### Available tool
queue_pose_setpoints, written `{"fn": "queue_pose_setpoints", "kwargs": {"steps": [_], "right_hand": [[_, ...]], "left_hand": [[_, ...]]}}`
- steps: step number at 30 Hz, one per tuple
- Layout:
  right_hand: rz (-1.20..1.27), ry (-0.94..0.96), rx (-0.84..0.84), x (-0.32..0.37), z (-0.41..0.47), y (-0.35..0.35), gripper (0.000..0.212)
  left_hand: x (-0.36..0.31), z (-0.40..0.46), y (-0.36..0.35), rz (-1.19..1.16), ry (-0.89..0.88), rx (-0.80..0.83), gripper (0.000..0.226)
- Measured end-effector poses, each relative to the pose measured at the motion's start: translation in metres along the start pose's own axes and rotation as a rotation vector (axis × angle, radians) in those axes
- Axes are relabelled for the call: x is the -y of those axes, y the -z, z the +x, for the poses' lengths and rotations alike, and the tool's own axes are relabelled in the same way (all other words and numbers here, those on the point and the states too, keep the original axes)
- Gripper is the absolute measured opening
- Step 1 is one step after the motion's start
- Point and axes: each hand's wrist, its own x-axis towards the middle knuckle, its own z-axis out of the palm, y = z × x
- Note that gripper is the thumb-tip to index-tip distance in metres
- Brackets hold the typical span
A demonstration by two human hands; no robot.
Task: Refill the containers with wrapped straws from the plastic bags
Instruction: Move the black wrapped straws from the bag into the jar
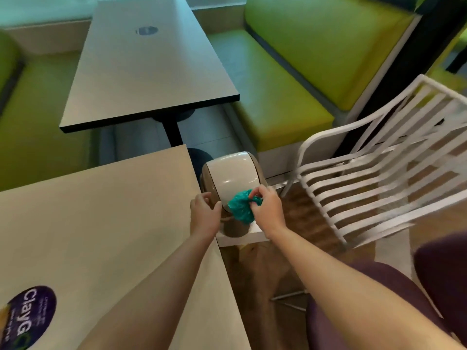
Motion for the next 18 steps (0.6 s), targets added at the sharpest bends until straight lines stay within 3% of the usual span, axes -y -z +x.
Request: {"fn": "queue_pose_setpoints", "kwargs": {"steps": [5,10,13,18], "right_hand": [[-0.1,0.08,-0.035,-0.006,0.027,-0.02,0.017],[-0.162,0.048,-0.046,-0.016,0.041,-0.039,0.013],[-0.189,0.006,0.073,-0.025,0.048,-0.053,0.013],[-0.364,0.019,0.291,-0.033,0.053,-0.062,0.036]], "left_hand": [[0.001,0.024,-0.018,0.192,-0.03,-0.091,0.055],[0.011,0.029,-0.029,0.282,-0.032,-0.112,0.051],[0.012,0.029,-0.031,0.284,-0.042,-0.132,0.049],[0.014,0.028,-0.031,0.27,-0.029,-0.109,0.051]]}}
